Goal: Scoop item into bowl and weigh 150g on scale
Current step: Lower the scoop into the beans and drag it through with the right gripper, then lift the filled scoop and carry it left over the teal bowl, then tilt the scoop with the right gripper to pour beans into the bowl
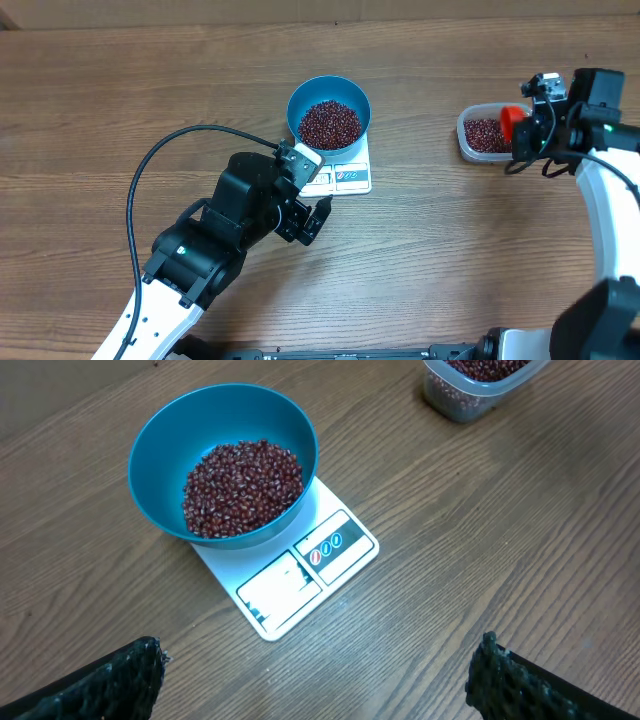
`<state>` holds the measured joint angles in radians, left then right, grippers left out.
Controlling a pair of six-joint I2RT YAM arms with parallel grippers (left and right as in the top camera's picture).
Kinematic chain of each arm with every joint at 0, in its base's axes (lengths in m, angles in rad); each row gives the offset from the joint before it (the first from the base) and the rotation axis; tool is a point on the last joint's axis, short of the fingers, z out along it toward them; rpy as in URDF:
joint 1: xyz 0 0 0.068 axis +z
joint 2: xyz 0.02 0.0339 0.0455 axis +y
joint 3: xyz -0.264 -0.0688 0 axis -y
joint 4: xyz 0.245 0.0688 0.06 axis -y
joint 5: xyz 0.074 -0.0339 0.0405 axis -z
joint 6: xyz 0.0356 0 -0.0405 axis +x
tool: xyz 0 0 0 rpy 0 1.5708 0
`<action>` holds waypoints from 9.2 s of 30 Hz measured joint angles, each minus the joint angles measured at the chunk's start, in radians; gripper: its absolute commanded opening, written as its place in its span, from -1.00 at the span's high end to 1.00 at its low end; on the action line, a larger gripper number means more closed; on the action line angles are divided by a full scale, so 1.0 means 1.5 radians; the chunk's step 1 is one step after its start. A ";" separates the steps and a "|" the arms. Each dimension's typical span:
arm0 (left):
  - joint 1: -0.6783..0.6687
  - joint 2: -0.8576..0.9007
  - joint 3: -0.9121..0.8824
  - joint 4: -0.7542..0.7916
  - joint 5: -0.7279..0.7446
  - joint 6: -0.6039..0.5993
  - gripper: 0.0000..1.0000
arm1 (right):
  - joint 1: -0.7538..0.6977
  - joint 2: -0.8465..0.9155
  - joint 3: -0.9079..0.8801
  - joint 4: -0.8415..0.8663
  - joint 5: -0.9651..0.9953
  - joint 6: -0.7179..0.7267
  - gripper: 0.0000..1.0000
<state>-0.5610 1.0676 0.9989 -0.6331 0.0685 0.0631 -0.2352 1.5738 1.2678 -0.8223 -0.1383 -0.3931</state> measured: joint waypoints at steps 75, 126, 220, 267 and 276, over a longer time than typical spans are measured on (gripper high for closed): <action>0.000 0.000 0.000 0.000 0.000 0.000 -0.99 | 0.008 0.092 0.000 -0.013 -0.143 0.000 0.93; 0.000 0.000 0.000 0.000 0.000 0.000 -0.99 | -0.099 0.053 0.069 -0.041 -0.449 0.115 0.93; 0.000 0.000 0.000 0.000 0.000 0.000 -0.99 | 0.337 0.046 0.070 0.141 -0.217 -0.136 0.93; 0.000 0.000 0.000 0.000 0.000 0.000 -0.99 | 0.337 0.046 0.070 0.139 -0.217 -0.139 0.93; 0.000 0.000 0.000 0.000 0.000 0.000 -0.99 | 0.337 0.046 0.070 0.139 -0.217 -0.139 0.93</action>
<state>-0.5610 1.0676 0.9989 -0.6331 0.0685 0.0631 0.2699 1.6432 1.3727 -0.6136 -0.4637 -0.6022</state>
